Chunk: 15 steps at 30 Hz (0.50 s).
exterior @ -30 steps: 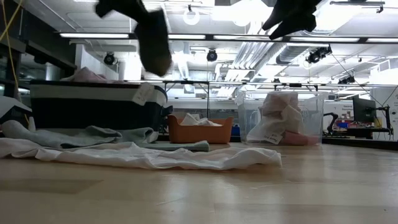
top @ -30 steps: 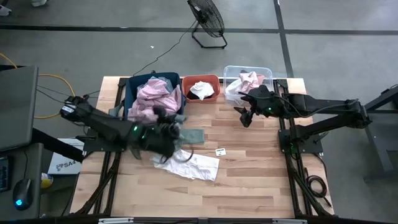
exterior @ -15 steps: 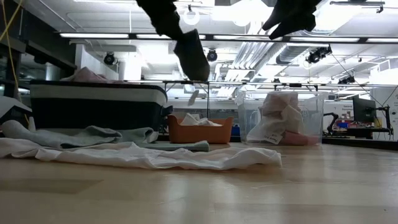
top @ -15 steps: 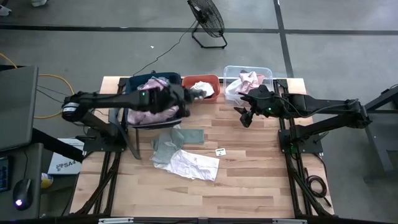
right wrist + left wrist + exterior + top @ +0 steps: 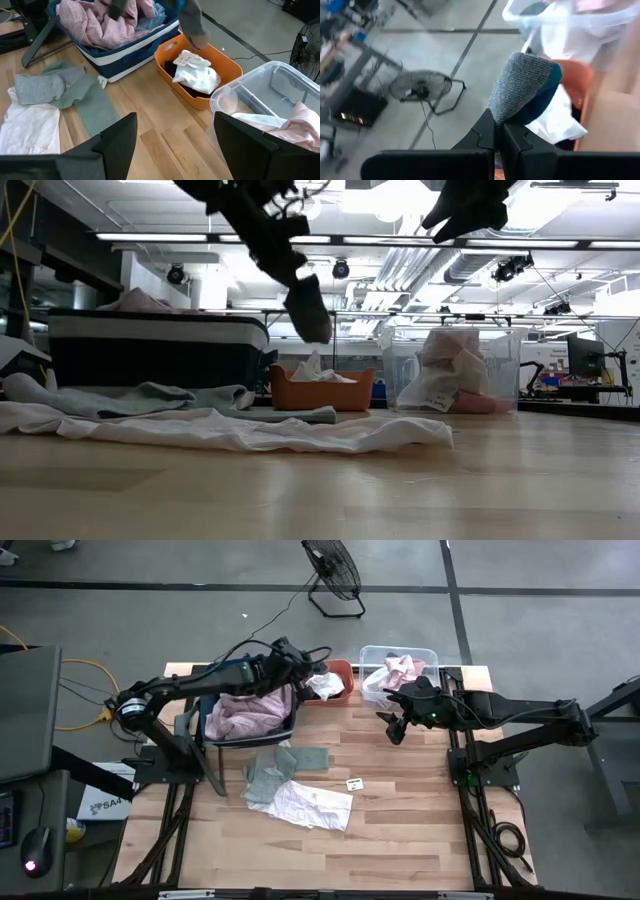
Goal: Pick & Place Cloths
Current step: Put the dark gray sock into the orange bin
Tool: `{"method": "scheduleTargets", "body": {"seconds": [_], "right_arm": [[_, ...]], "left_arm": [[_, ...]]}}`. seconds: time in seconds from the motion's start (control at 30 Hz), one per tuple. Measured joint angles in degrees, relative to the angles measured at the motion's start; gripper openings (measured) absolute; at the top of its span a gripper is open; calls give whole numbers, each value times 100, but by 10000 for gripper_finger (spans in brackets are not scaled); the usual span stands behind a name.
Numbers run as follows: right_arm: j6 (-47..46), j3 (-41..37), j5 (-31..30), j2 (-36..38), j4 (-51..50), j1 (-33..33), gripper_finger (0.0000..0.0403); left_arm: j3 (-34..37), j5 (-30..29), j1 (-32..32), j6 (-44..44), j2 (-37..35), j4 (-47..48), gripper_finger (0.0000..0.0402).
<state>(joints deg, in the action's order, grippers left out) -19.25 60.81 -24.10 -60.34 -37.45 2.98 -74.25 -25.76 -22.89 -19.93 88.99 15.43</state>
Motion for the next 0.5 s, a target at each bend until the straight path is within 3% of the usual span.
{"method": "scheduleTargets", "body": {"seconds": [0.23, 0.5], "right_arm": [[-25, 0, 0, 0, 0, 0, 256], [-42, -1, 0, 0, 0, 0, 256]], "left_arm": [[1, 20, -167, 1389, 249, -243, 0], [1, 49, -191, 2084, 483, -286, 0]]}}
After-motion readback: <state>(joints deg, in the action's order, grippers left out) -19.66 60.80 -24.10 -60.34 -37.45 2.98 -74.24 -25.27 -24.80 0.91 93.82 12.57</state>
